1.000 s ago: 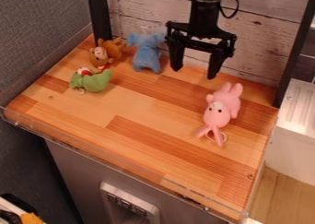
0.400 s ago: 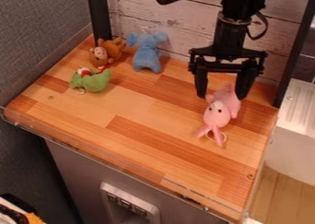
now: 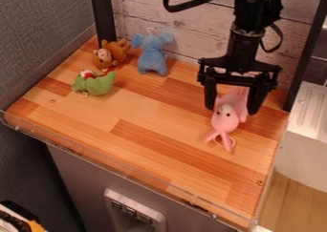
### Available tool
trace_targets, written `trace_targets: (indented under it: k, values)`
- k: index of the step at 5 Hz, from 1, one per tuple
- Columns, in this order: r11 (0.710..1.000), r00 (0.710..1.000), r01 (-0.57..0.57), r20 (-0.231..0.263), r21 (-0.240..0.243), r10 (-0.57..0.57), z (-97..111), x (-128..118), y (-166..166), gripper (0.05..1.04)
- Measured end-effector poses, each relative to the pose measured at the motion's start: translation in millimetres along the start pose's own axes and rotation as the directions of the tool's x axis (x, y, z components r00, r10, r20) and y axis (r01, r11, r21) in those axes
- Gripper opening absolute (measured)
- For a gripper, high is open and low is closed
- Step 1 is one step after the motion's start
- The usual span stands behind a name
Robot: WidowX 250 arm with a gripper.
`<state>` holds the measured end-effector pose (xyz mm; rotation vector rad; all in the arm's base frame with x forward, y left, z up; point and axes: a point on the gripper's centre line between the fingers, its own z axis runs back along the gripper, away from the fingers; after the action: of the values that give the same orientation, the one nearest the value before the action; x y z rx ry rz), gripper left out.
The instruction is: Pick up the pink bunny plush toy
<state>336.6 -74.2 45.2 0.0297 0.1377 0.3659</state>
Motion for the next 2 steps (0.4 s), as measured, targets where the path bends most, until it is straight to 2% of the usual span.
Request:
trace_targets:
  k: [1, 2]
  values:
    - [0.992, 0.992, 0.124, 0.008, 0.003, -0.124, -0.9, -2.3, -4.6, 0.999]
    - [0.984, 0.984, 0.178, 0.026, -0.004, -0.178, -0.5, -0.1, -7.3, 0.999]
